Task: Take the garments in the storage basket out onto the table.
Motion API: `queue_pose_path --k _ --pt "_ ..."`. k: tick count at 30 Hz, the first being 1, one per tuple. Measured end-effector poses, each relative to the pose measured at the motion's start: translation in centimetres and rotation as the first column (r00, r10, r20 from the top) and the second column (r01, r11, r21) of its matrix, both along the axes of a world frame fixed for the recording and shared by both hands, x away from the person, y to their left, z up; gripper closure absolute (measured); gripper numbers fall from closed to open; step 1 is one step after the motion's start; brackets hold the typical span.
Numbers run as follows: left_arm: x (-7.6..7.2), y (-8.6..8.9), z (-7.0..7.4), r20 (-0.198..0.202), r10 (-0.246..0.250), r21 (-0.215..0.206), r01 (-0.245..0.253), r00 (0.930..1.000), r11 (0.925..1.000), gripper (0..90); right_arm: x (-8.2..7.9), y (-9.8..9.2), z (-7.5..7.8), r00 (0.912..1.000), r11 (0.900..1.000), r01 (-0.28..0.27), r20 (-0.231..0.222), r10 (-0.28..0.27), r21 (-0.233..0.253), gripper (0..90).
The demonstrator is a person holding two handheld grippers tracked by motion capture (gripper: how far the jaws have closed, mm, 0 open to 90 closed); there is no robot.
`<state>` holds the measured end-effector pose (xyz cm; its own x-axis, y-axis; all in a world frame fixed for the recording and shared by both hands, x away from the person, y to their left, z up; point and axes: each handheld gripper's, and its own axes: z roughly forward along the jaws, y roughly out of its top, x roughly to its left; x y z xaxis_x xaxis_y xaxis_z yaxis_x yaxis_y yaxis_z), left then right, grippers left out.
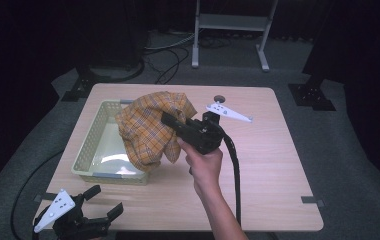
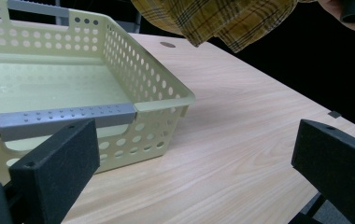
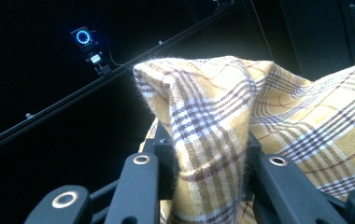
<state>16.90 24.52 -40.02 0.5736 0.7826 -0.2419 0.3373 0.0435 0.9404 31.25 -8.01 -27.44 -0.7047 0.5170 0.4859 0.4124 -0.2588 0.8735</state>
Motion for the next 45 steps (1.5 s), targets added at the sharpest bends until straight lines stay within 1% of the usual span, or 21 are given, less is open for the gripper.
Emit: queue_pose_path --k 7,10,15,22,25,27,45 --pt "0.0 0.0 0.0 0.000 0.002 0.002 -0.002 1.0000 1.0000 0.9 -0.1 -0.7 0.0 0.9998 1.000 0.018 -0.006 -0.018 0.004 70.1" --pt "0.0 0.0 0.0 0.000 0.002 0.002 -0.002 1.0000 1.0000 1.0 0.0 -1.0 -0.1 0.9995 1.000 0.027 -0.017 -0.027 0.011 70.1" --pt "0.0 0.0 0.0 0.000 0.002 0.002 -0.002 1.0000 1.0000 1.0 -0.1 -1.5 -0.2 0.9987 0.999 0.047 -0.018 -0.047 0.014 70.1" --pt "0.0 -0.1 0.0 0.000 0.001 0.003 -0.001 1.0000 1.0000 1.0 -0.1 -2.1 -0.1 0.9980 0.998 0.060 -0.021 -0.060 0.008 70.1" --pt "0.0 -0.1 0.0 0.000 0.002 0.004 -0.002 1.0000 1.0000 1.0 -0.1 -2.3 -0.2 0.9977 0.998 0.062 -0.029 -0.062 0.017 70.0" --pt "0.0 -0.1 0.0 0.000 0.002 0.004 -0.002 1.0000 1.0000 1.0 -0.1 -2.5 -0.3 0.9972 0.998 0.067 -0.033 -0.067 0.013 70.0" --pt "0.0 -0.1 -0.1 -0.003 0.004 0.006 -0.004 1.0000 1.0000 1.0 -0.1 -3.6 -0.7 0.9942 0.995 0.101 -0.041 -0.100 0.018 70.0"
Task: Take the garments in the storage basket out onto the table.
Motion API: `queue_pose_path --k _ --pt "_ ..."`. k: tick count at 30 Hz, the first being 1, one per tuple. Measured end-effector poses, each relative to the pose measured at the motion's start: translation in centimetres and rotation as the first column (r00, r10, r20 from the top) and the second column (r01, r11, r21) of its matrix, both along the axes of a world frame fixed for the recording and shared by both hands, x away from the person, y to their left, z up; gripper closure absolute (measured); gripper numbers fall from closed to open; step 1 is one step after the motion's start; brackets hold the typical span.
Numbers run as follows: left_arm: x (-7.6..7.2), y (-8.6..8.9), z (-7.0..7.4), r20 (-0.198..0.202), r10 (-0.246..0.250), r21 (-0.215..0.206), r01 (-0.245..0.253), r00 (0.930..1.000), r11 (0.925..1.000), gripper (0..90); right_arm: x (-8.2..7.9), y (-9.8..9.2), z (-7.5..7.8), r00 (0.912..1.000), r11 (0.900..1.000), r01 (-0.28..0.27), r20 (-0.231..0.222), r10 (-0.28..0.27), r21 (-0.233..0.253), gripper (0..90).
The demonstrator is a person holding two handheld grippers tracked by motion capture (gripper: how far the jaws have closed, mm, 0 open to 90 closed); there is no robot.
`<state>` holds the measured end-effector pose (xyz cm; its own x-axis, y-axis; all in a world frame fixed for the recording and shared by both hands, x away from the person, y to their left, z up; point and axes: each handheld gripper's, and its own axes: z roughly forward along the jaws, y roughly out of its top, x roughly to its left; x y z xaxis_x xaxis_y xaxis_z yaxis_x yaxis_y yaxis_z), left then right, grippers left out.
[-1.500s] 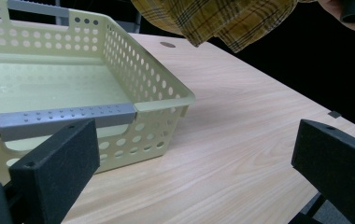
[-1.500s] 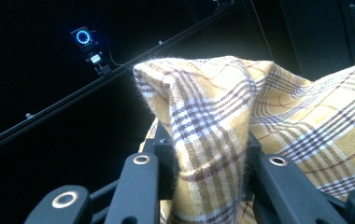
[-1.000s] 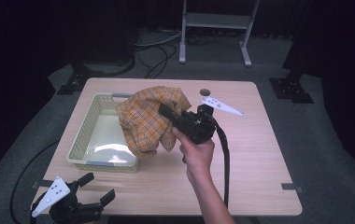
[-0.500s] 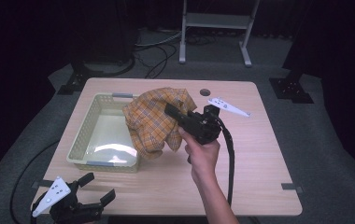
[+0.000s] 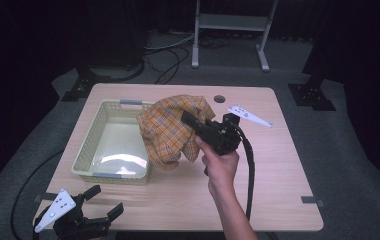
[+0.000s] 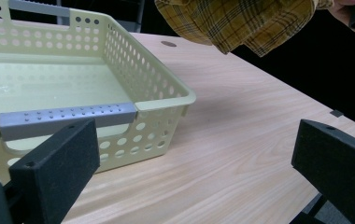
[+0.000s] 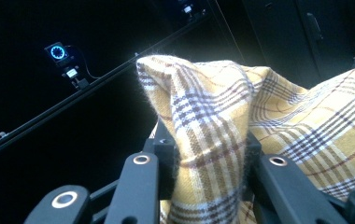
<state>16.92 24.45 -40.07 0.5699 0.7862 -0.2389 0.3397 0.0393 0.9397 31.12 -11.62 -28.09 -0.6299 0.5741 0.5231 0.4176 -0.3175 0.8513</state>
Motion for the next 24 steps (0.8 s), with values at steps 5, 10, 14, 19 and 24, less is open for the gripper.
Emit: queue_pose_path --k 5,10,14,19,24 --pt "0.0 0.0 0.0 0.000 -0.001 0.000 0.001 1.0000 1.0000 1.0 0.0 -0.3 -0.2 1.0000 1.000 0.008 -0.003 -0.008 -0.001 70.0" --pt "0.0 0.0 0.0 0.000 0.000 -0.002 0.000 1.0000 1.0000 1.0 0.0 -0.5 -0.3 0.9999 1.000 0.016 -0.006 -0.016 -0.002 69.9" --pt "0.0 0.0 0.0 -0.001 -0.001 0.000 0.001 1.0000 1.0000 1.0 0.1 -0.7 -0.4 0.9997 1.000 0.021 -0.010 -0.021 -0.004 70.0" --pt "0.0 0.0 0.0 -0.001 -0.001 0.001 0.001 1.0000 1.0000 1.0 0.1 -0.9 -0.9 0.9994 1.000 0.029 -0.017 -0.029 -0.002 69.9" --pt "0.0 -0.1 0.0 -0.002 -0.003 0.003 0.003 1.0000 1.0000 0.9 0.1 -1.1 -1.2 0.9991 0.999 0.036 -0.025 -0.036 -0.004 69.9"
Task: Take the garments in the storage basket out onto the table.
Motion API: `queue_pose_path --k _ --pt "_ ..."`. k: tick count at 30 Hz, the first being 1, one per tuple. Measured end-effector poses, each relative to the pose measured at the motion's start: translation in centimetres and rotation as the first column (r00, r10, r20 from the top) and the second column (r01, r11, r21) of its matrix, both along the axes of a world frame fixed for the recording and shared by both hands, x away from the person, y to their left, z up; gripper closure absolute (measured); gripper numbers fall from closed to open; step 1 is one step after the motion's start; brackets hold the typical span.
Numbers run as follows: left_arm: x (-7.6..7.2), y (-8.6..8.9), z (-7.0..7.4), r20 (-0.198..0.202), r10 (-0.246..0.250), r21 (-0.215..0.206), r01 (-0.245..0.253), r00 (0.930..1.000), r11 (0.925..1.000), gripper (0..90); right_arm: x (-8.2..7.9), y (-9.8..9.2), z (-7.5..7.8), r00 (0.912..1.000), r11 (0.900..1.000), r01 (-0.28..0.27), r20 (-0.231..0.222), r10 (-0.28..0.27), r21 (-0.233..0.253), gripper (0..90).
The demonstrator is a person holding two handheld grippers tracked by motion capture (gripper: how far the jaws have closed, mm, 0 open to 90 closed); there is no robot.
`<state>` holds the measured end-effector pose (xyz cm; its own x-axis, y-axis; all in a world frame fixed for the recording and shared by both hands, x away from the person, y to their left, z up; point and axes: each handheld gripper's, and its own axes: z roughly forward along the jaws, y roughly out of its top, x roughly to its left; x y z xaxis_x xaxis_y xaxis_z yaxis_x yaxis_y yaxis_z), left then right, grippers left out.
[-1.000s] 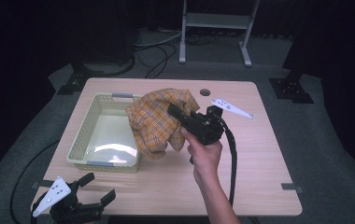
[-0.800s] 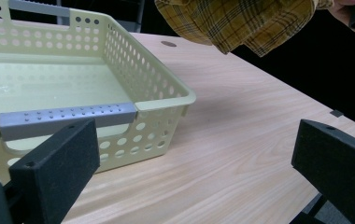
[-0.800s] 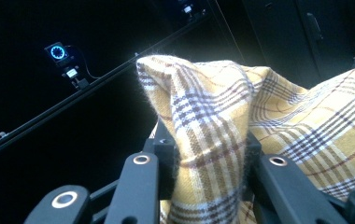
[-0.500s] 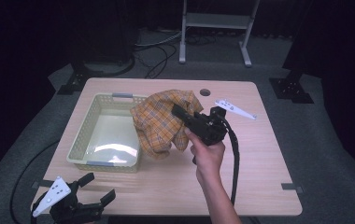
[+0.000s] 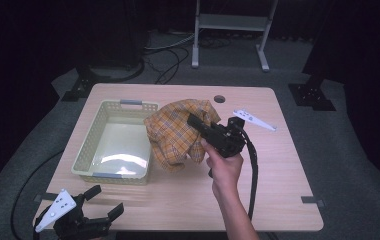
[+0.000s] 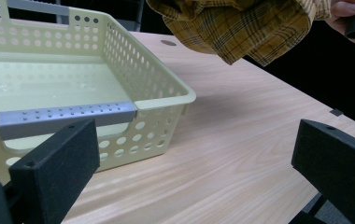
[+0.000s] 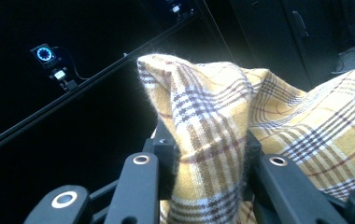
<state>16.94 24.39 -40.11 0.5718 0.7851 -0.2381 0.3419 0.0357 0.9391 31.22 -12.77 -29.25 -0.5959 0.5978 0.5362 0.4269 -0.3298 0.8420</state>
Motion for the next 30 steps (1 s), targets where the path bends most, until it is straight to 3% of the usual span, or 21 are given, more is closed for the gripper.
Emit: queue_pose_path --k 30 --pt "0.0 0.0 0.0 0.001 0.002 -0.002 -0.002 1.0000 1.0000 1.0 0.9 -1.0 -1.6 0.9981 0.999 0.040 -0.046 -0.041 -0.017 69.8"
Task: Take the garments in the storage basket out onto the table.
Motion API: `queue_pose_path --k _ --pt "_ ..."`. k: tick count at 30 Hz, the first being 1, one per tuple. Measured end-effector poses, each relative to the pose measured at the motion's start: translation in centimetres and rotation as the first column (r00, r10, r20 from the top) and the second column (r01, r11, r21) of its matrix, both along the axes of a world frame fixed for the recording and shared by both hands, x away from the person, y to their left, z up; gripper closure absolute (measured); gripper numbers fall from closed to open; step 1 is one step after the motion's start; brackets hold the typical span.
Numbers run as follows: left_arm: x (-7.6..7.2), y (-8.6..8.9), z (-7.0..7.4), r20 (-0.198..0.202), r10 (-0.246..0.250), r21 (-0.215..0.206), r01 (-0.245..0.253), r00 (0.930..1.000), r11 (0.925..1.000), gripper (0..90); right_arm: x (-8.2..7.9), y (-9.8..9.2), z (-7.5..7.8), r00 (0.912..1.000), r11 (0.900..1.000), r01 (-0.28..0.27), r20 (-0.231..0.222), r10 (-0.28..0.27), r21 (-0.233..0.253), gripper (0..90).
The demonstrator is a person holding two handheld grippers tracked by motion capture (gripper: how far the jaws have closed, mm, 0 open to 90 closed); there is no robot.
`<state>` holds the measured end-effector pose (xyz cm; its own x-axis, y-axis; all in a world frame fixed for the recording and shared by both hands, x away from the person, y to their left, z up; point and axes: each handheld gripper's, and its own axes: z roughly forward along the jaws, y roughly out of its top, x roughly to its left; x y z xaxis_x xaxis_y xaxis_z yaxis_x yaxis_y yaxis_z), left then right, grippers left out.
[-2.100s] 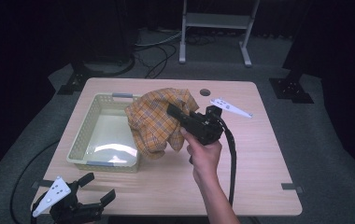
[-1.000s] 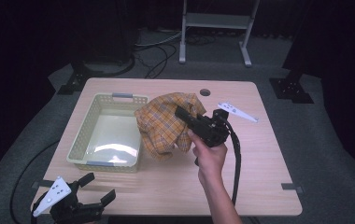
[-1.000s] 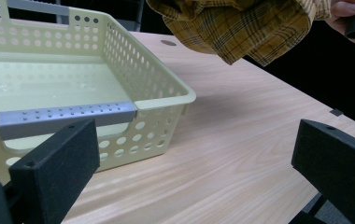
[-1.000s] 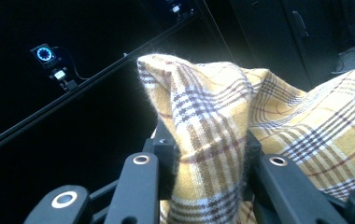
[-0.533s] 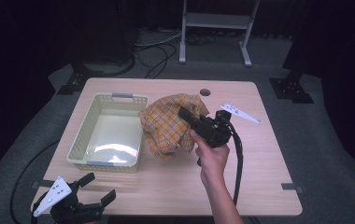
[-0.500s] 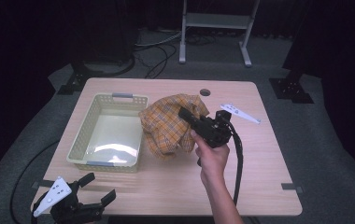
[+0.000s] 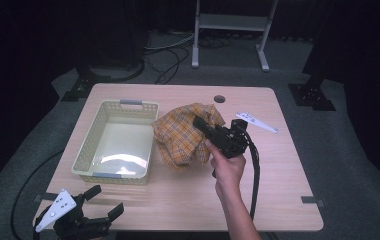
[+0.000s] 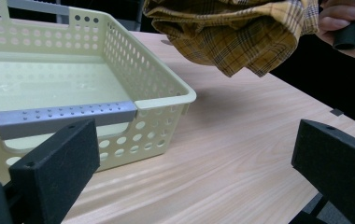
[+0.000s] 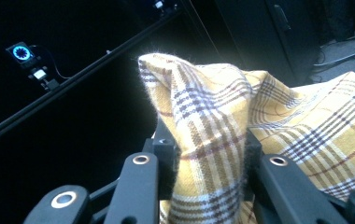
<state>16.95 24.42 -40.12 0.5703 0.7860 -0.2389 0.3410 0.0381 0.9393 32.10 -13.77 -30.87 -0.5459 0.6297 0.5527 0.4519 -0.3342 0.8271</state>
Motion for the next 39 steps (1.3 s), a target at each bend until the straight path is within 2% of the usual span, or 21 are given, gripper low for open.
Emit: queue_pose_path --k 6,21,25,39 --pt "0.0 0.0 0.0 -0.001 0.001 0.000 -0.001 1.0000 1.0000 1.0 0.3 -0.3 -0.6 0.9998 1.000 0.014 -0.014 -0.014 -0.003 69.7" --pt "0.0 0.0 0.0 -0.002 0.001 0.001 -0.001 1.0000 1.0000 1.0 0.8 -0.6 -1.7 0.9986 0.998 0.040 -0.033 -0.042 -0.052 69.4" --pt "0.0 0.0 0.0 -0.003 0.001 0.002 -0.001 1.0000 1.0000 1.0 0.9 -0.5 -2.0 0.9981 0.995 0.047 -0.035 -0.050 -0.086 69.3" --pt "0.0 -0.1 -0.1 -0.005 -0.002 0.004 0.002 1.0000 1.0000 0.9 1.2 -0.7 -3.0 0.9968 0.992 0.058 -0.048 -0.063 -0.113 69.1"
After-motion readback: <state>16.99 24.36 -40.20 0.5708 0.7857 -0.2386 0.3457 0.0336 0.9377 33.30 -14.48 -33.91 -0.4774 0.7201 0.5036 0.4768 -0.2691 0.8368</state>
